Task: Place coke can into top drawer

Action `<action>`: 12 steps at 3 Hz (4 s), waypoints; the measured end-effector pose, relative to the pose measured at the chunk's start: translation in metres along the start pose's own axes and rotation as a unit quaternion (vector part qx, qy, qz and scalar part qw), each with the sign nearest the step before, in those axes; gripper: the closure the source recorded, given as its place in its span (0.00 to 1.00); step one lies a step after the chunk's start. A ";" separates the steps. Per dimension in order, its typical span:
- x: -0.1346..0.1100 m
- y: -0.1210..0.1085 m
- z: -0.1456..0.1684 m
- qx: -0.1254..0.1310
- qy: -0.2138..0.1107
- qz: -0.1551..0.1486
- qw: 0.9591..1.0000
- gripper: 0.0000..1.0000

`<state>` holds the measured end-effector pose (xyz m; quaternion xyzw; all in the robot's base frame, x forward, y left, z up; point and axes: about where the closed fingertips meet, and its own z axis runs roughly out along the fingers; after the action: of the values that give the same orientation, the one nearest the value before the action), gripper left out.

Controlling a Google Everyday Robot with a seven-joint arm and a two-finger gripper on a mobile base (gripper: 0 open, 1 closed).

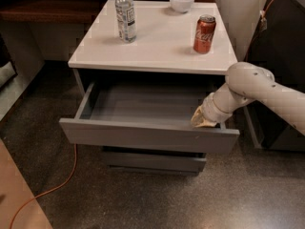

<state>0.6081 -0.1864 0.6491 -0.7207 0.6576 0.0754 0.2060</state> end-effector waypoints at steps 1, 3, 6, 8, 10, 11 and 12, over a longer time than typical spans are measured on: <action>-0.001 0.019 -0.003 -0.007 0.003 -0.006 1.000 1.00; 0.002 0.055 -0.006 -0.020 0.005 -0.003 1.000 1.00; -0.025 0.066 -0.026 0.006 0.002 -0.026 1.000 1.00; -0.066 0.038 -0.064 0.058 -0.017 -0.063 0.996 1.00; -0.100 0.018 -0.120 0.090 -0.070 -0.047 0.992 0.46; -0.099 0.019 -0.116 0.087 -0.068 -0.048 0.993 0.22; -0.099 0.019 -0.115 0.083 -0.076 -0.038 0.993 0.01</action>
Offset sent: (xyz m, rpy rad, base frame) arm -0.0585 -0.0081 -0.0029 -0.0240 0.0263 0.0237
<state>0.5591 -0.1416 0.7868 -0.7178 0.6161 0.0677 0.3172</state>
